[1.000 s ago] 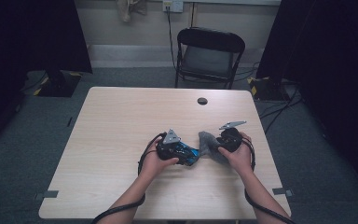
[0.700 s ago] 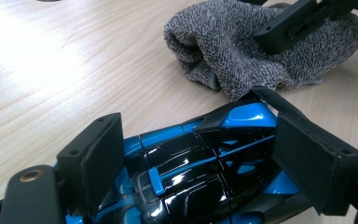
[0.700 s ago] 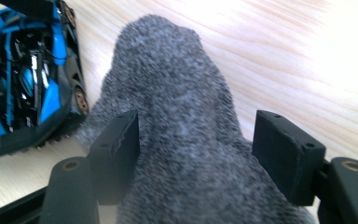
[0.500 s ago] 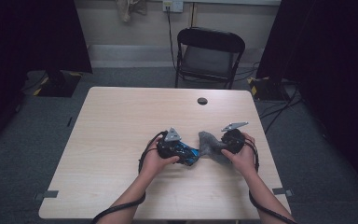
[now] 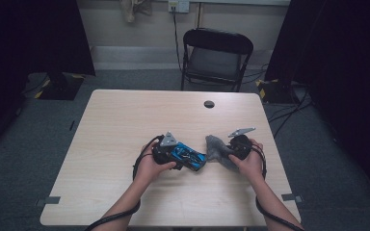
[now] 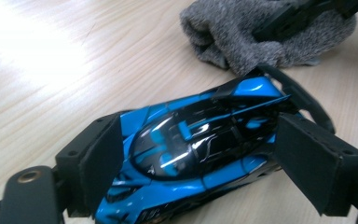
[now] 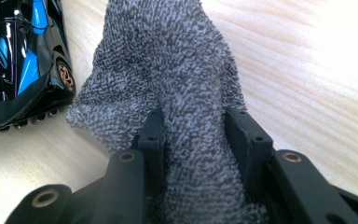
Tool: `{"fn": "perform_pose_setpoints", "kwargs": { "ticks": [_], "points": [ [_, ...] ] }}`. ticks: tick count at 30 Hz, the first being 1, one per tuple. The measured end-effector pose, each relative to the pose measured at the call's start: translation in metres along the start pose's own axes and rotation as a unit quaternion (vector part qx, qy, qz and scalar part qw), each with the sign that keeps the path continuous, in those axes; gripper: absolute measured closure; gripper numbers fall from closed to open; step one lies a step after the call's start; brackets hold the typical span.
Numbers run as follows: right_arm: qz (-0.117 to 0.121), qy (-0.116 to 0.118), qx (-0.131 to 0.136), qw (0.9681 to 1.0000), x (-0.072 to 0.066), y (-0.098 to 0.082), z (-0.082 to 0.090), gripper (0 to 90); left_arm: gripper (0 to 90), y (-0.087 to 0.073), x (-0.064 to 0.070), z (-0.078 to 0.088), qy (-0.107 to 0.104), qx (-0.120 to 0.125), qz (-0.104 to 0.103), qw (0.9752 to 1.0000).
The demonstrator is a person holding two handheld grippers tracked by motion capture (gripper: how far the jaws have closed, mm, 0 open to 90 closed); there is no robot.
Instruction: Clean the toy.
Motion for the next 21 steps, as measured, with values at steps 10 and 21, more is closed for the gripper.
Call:
{"fn": "perform_pose_setpoints", "kwargs": {
  "ticks": [10,21],
  "points": [
    [-0.002,0.002,0.001,1.0000,0.001,0.000,0.000,61.8,14.5,-0.003,0.003,-0.006,-0.004,-0.003,-0.012,0.9999],
    [-0.002,0.001,0.005,1.0000,0.000,-0.001,0.000,61.8,2.6,-0.017,-0.005,-0.007,0.030,-0.053,-0.034,0.9975]
  ]
}}
Point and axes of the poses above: each handheld gripper's, and its own axes: z roughly backward along the jaws, y roughly out of its top, x roughly to its right, the point moved 2 cm from there along -z, roughly forward along the jaws, and after that the axes turned 3 degrees about z, right-handed, at the moved point
